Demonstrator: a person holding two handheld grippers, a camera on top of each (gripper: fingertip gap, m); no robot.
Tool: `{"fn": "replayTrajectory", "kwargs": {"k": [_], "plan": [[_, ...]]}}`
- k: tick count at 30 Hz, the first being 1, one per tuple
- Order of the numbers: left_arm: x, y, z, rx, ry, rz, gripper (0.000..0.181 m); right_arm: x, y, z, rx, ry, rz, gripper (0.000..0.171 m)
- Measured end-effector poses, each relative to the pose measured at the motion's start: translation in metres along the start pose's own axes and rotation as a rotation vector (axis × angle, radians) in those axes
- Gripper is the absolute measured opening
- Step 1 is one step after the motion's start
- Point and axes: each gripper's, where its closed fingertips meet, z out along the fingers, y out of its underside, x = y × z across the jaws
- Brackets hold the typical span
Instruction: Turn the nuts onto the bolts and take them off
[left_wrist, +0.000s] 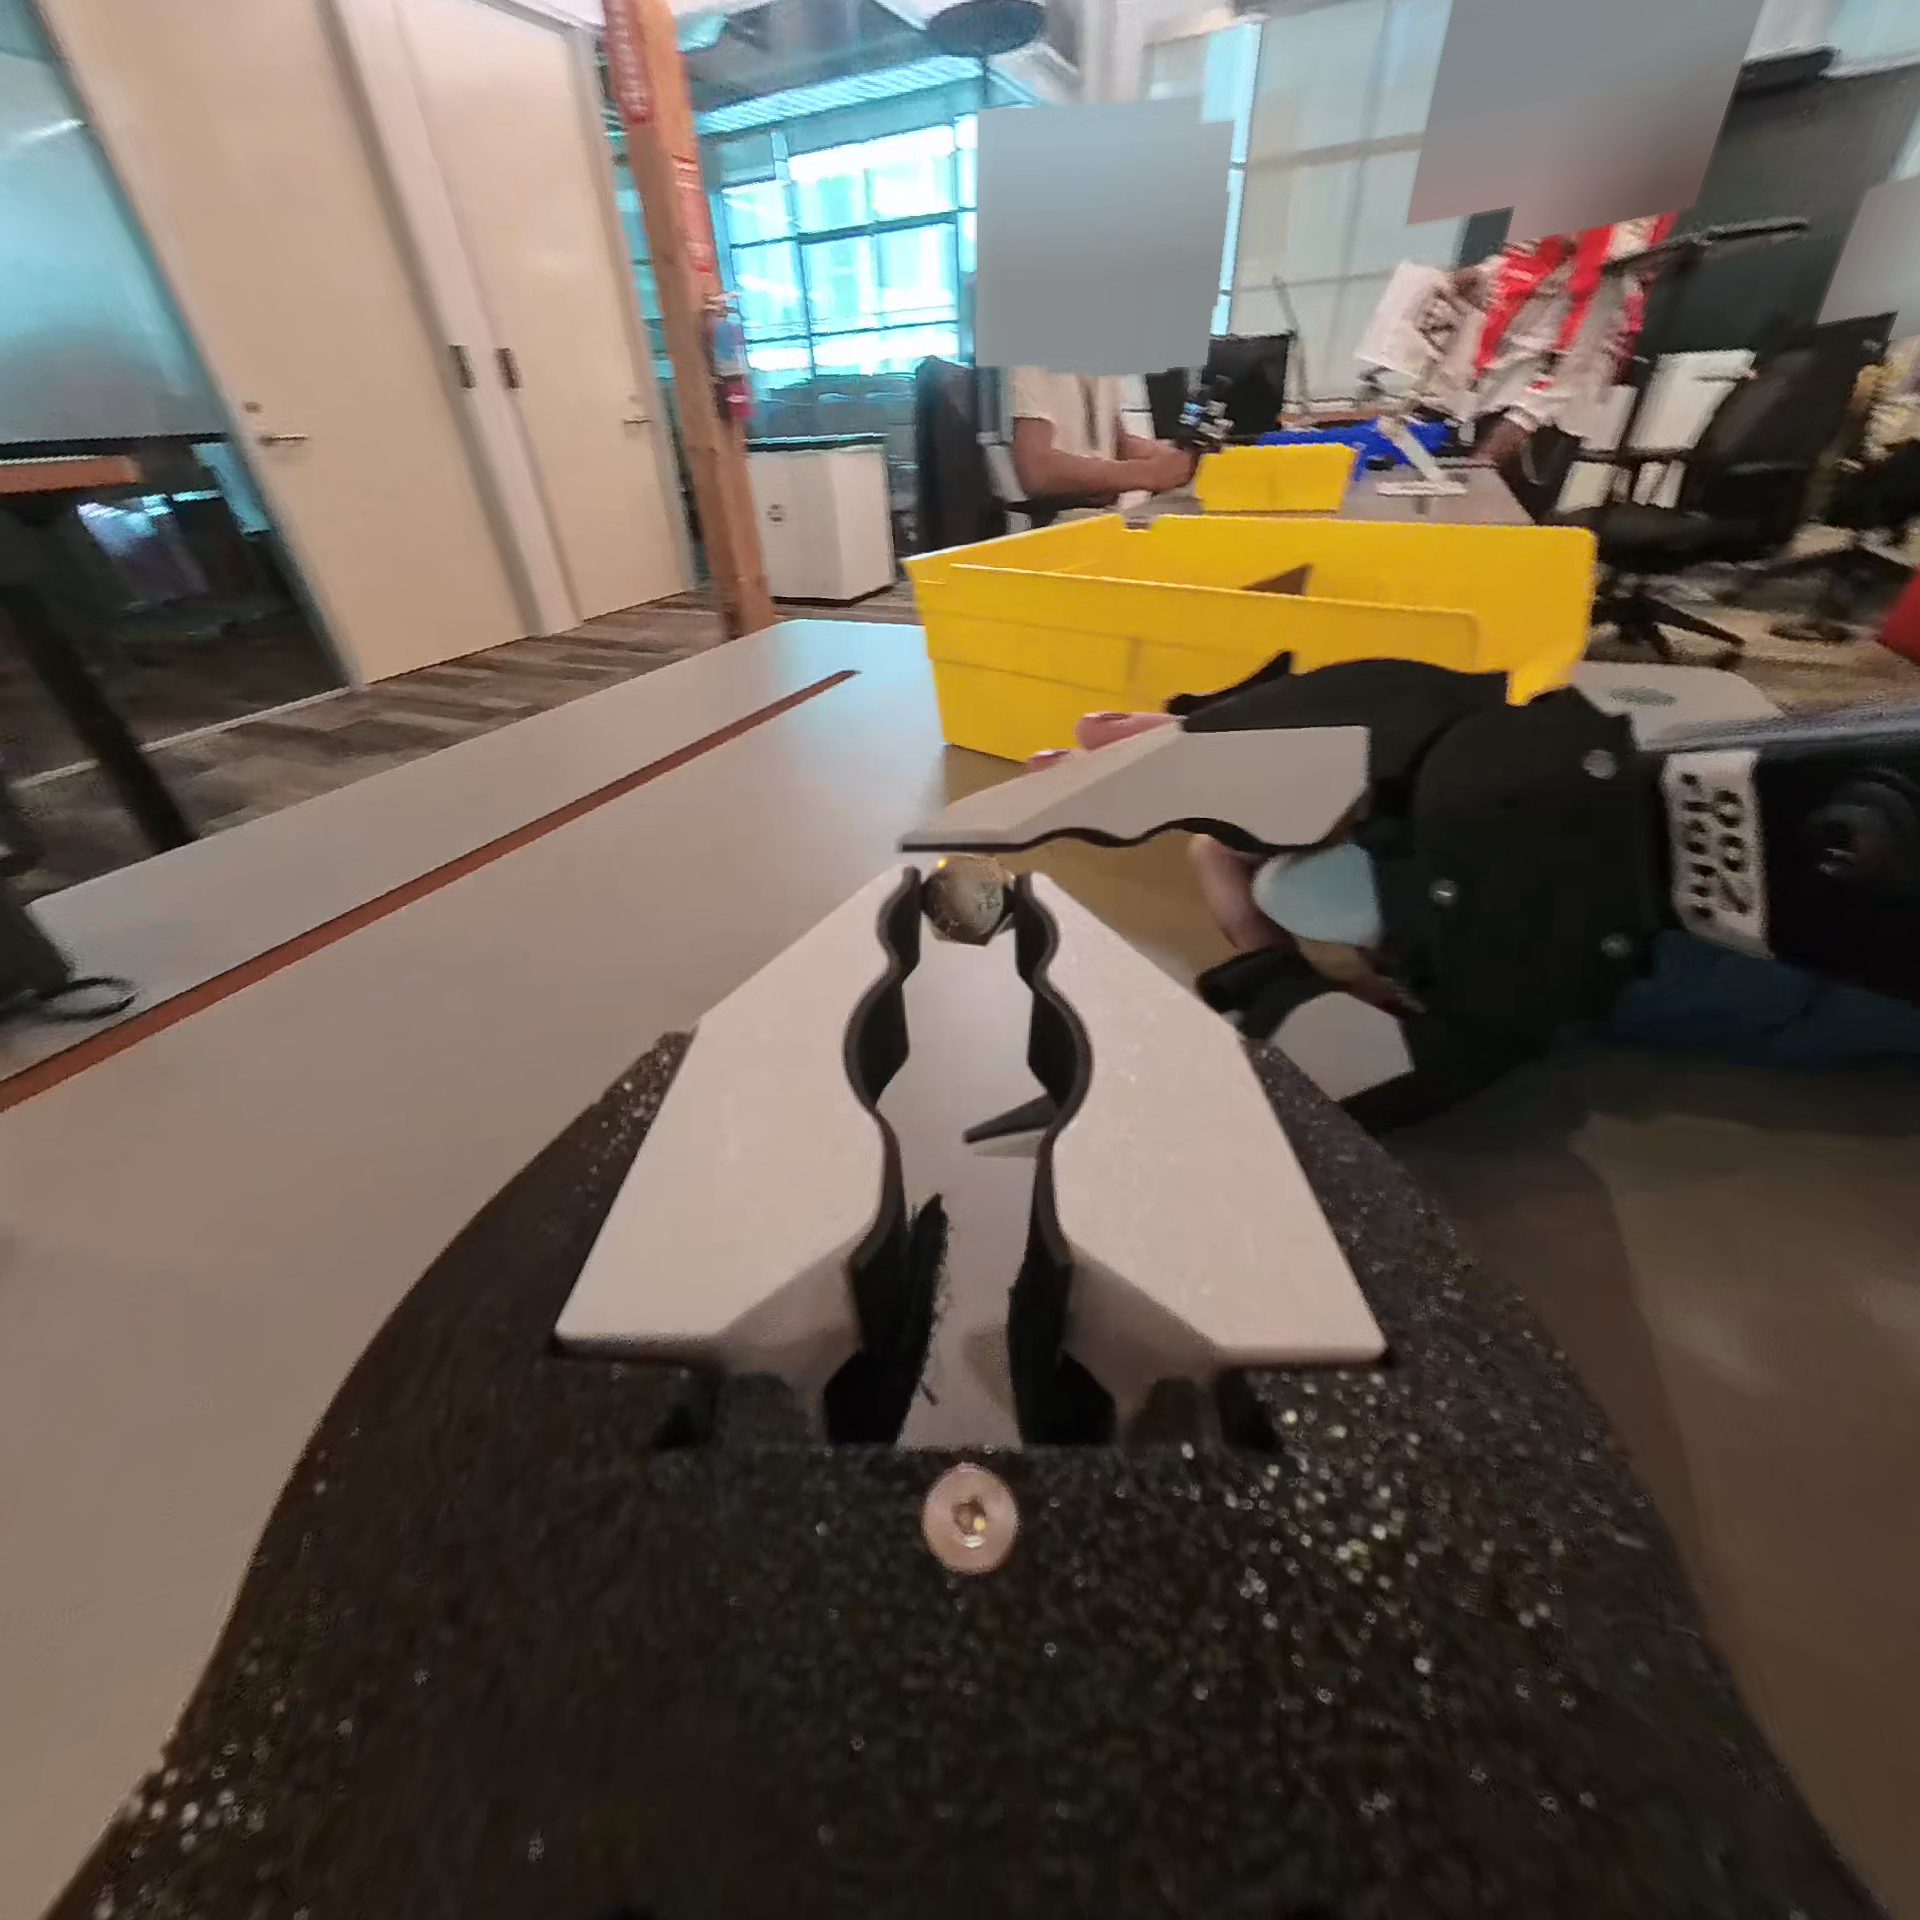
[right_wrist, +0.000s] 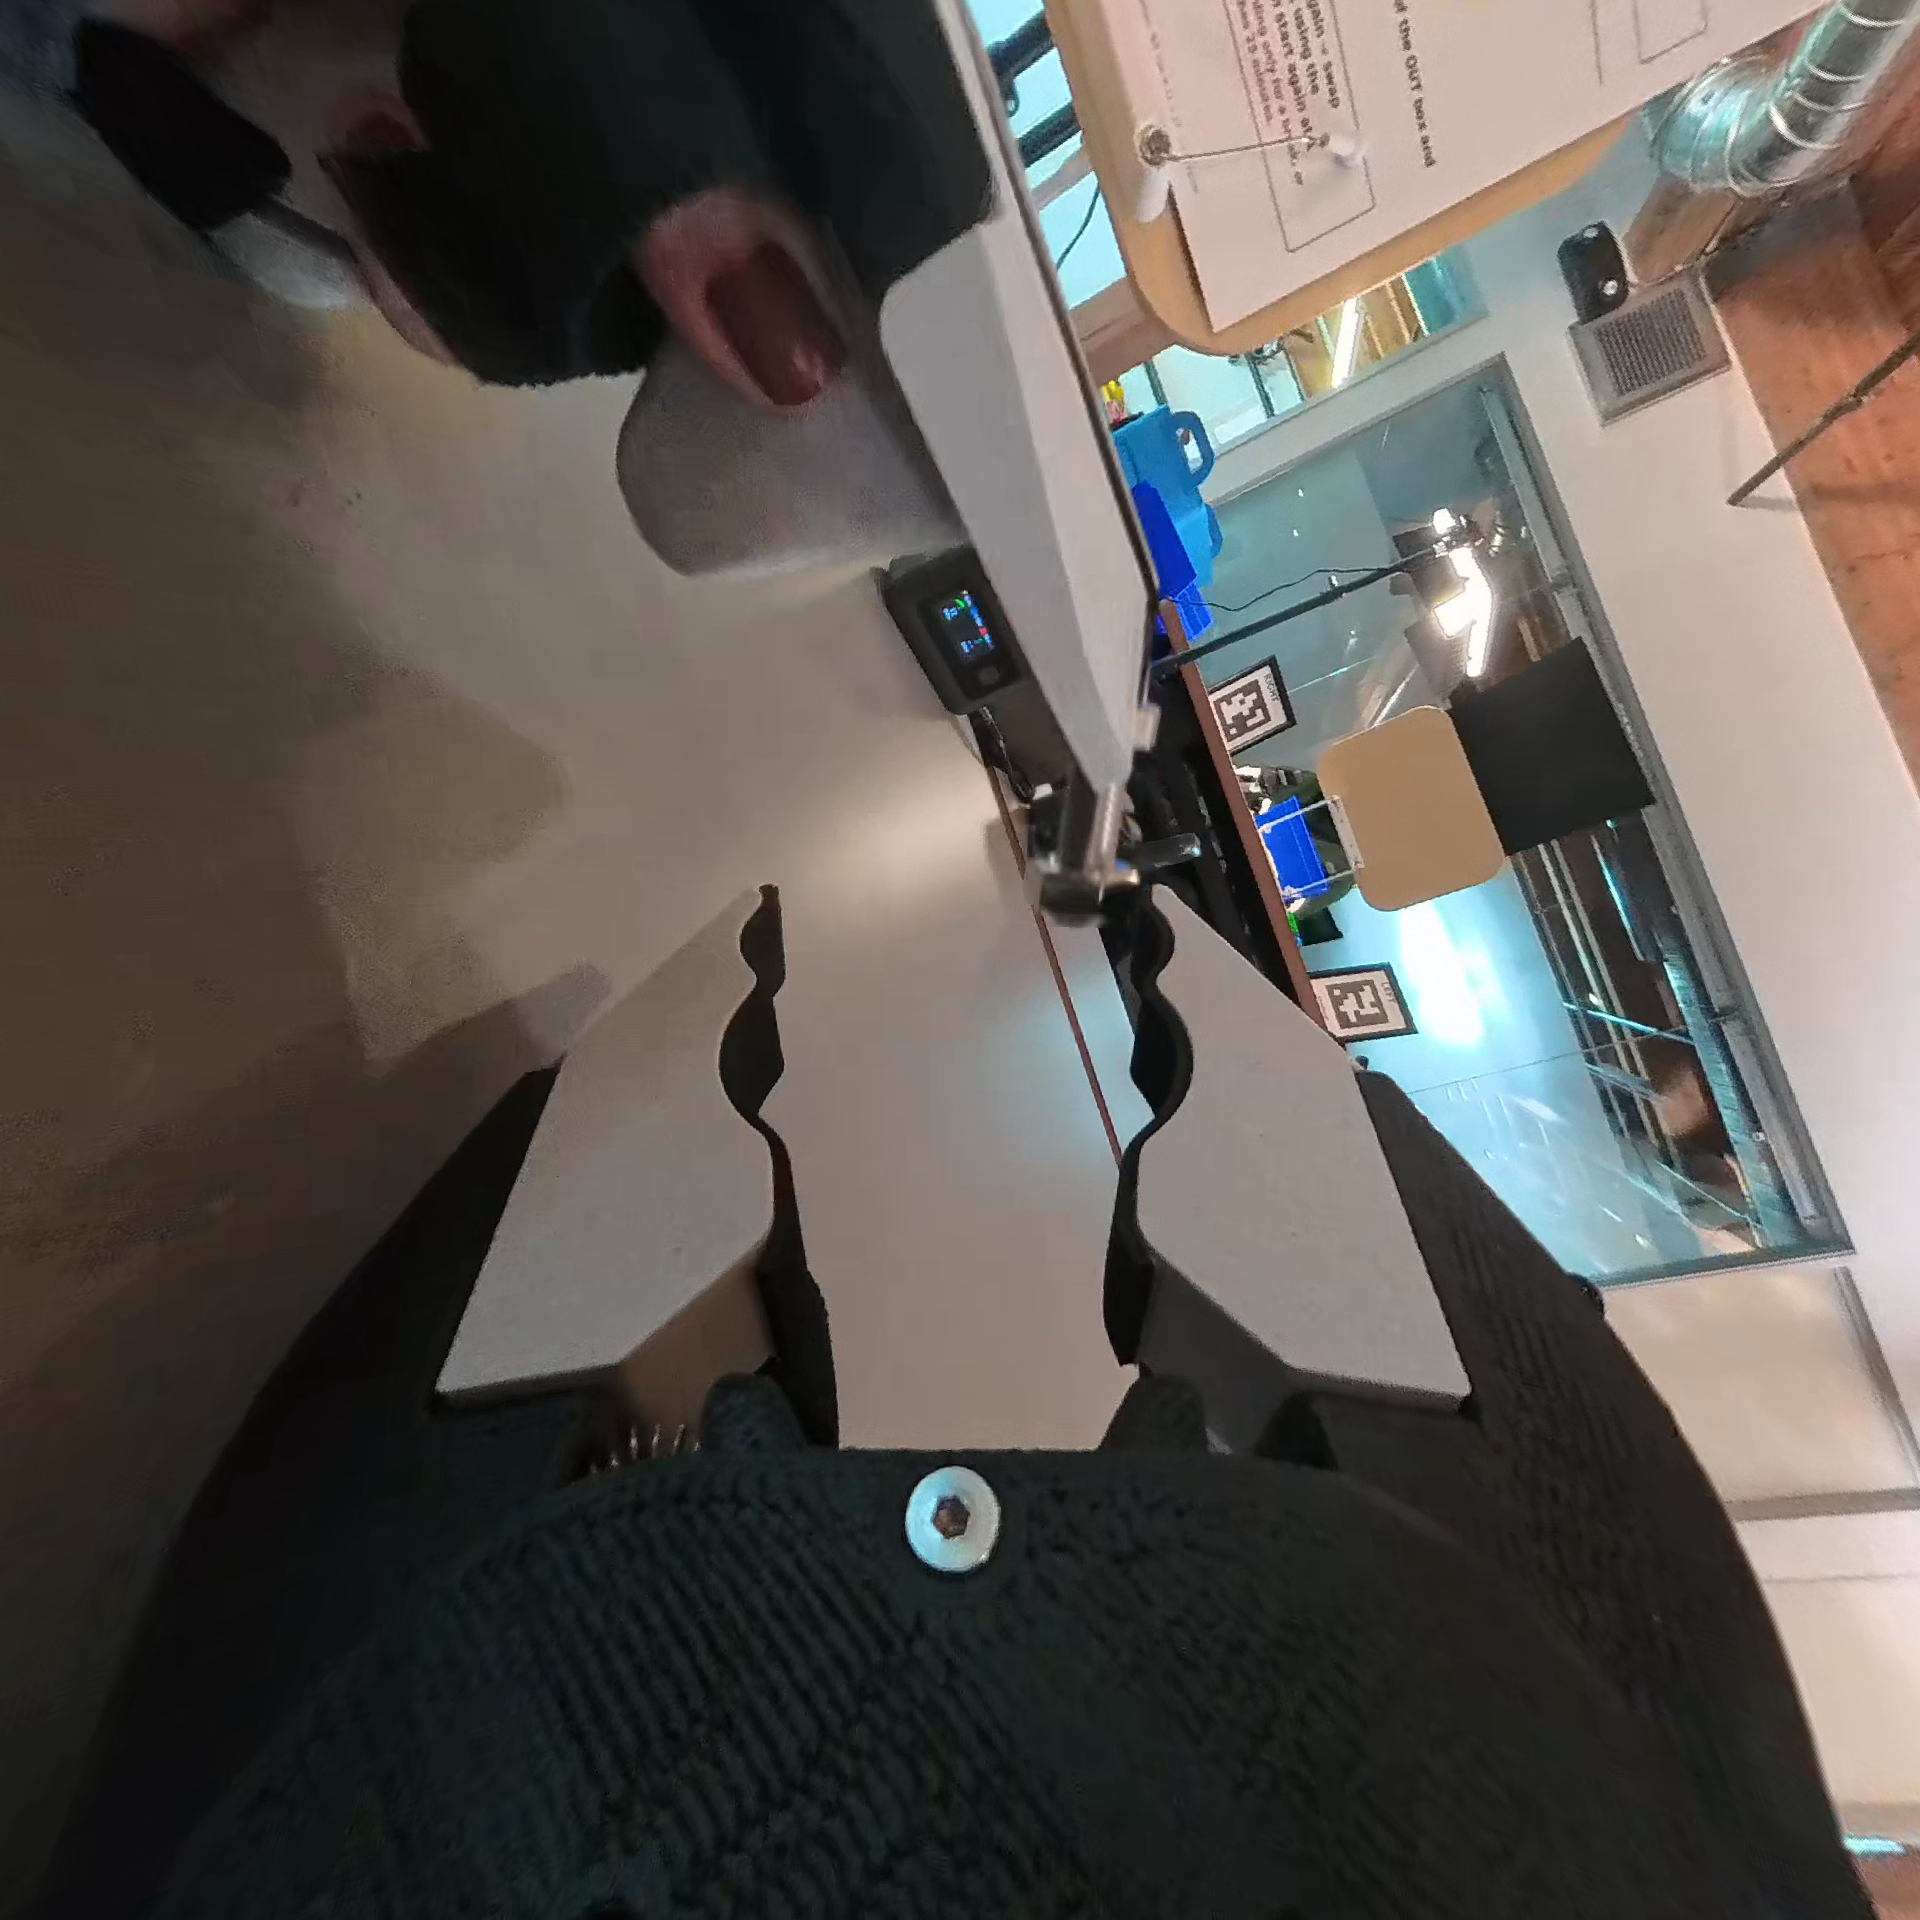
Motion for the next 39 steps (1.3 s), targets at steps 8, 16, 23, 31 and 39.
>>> {"fn": "replayTrajectory", "kwargs": {"k": [8, 16, 23, 31, 39], "plan": [[-0.016, -0.004, -0.005, 0.025, -0.126, 0.023, 0.015, -0.002, -0.007, -0.003, 0.033, -0.011, -0.012, 0.059], [-0.001, 0.002, 0.001, -0.017, -0.042, 0.057, 0.015, 0.006, -0.003, -0.003, 0.023, 0.016, 0.034, 0.059], [-0.014, -0.004, -0.004, 0.012, -0.129, 0.049, 0.015, -0.002, -0.007, -0.003, 0.036, -0.017, 0.011, 0.057], [-0.007, -0.004, -0.003, 0.019, -0.059, 0.023, 0.015, 0.005, -0.003, -0.003, 0.028, -0.009, 0.099, 0.060], [-0.007, -0.009, -0.005, 0.051, -0.056, -0.006, 0.015, 0.009, -0.011, -0.007, 0.069, 0.018, 0.089, 0.049]]}}
